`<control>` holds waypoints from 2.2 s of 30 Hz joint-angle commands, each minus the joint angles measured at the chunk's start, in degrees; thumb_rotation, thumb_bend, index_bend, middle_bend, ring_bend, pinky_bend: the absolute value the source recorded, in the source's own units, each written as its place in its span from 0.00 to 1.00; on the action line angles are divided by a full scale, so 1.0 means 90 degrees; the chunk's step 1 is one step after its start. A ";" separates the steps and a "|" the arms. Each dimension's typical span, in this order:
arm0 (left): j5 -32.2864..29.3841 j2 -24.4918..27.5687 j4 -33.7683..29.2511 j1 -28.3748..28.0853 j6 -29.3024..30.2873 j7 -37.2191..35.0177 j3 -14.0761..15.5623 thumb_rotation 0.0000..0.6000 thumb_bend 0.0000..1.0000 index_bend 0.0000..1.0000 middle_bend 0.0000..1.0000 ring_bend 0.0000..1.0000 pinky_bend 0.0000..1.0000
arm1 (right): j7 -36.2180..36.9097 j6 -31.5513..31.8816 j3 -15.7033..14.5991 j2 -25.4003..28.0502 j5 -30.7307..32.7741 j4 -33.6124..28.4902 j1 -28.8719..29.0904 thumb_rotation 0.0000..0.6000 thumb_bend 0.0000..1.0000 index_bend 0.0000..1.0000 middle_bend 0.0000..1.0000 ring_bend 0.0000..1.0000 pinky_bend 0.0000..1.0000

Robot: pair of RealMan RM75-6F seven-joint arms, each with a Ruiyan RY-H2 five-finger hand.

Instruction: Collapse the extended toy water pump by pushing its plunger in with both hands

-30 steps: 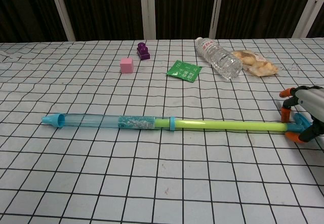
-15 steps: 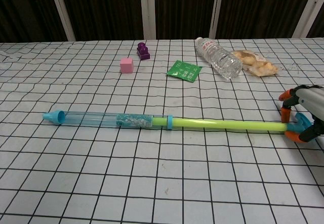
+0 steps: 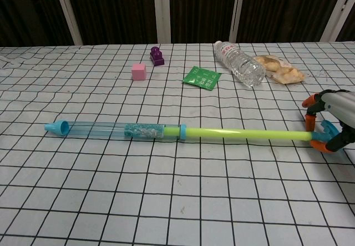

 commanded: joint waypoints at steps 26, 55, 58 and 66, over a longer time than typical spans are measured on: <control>-0.4295 -0.3042 0.1269 -0.2872 0.0003 0.3492 -0.0718 1.00 0.30 0.42 0.06 0.00 0.00 | 0.0088 0.0003 -0.0062 0.0336 0.0083 -0.0248 0.0060 1.00 0.47 0.64 0.18 0.00 0.00; -0.4591 -0.3400 0.1742 -0.3098 0.0183 0.3353 -0.0367 1.00 0.50 0.52 0.06 0.00 0.00 | 0.0148 0.0085 -0.0148 0.0393 0.0105 -0.0277 0.0068 1.00 0.49 0.64 0.19 0.00 0.00; -0.4577 -0.3393 0.1736 -0.3088 0.0208 0.3286 -0.0349 1.00 0.52 0.54 0.06 0.00 0.00 | 0.0158 0.0095 -0.0157 0.0397 0.0107 -0.0300 0.0065 1.00 0.49 0.64 0.19 0.00 0.00; -0.4424 -0.3173 0.1453 -0.3070 0.0272 0.3119 -0.0343 1.00 0.52 0.55 0.06 0.00 0.00 | 0.0143 0.0146 -0.0126 0.0429 0.0084 -0.0425 0.0091 1.00 0.49 0.64 0.19 0.00 0.00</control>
